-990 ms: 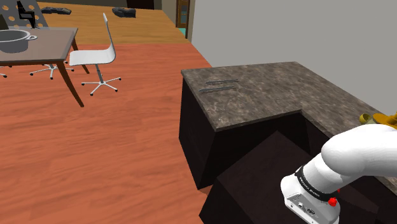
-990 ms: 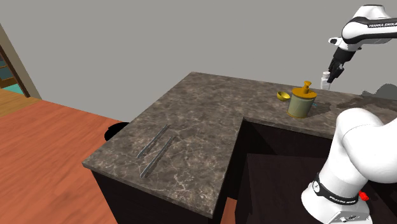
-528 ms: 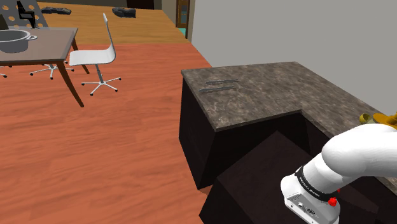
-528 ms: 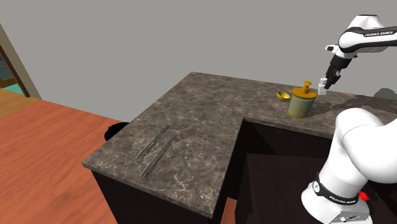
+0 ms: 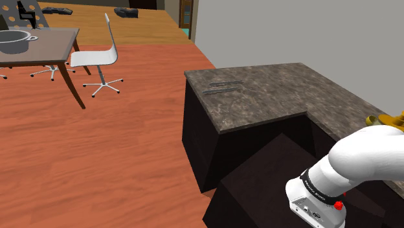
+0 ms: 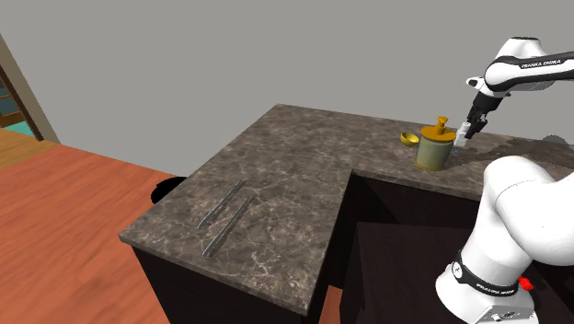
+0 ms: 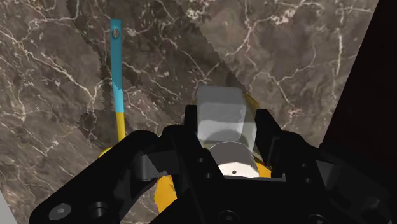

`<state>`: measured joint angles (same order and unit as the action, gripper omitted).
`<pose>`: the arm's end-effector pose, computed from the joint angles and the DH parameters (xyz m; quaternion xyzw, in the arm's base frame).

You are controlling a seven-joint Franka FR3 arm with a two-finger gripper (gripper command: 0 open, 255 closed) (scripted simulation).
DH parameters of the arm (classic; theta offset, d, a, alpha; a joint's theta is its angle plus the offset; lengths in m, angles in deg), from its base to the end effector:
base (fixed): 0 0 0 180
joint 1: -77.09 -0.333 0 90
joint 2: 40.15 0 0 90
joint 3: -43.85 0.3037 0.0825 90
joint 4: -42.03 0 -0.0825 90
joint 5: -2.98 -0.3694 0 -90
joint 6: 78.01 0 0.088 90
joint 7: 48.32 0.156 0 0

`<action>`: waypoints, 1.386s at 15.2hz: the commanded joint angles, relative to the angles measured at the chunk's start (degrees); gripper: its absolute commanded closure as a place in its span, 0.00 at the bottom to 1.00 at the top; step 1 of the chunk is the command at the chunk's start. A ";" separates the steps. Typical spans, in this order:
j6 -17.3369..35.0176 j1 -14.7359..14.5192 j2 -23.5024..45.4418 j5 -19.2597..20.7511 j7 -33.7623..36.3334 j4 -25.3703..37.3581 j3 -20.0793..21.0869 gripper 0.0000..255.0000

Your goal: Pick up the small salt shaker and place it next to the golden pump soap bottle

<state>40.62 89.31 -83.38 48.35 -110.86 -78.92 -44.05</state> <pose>-0.1812 -0.5132 0.3362 0.9869 -0.1451 0.0354 0.0610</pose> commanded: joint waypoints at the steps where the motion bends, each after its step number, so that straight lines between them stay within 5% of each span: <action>1: 1.18 -0.56 -0.26 0.77 0.24 -0.72 -1.31 1.00; 17: 10.17 -7.35 -2.69 8.39 3.65 -3.70 -13.49 1.00; 21: 10.16 -7.34 -2.71 8.41 3.66 -3.69 -13.48 1.00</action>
<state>50.74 82.05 -86.07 56.70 -107.22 -82.63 -57.43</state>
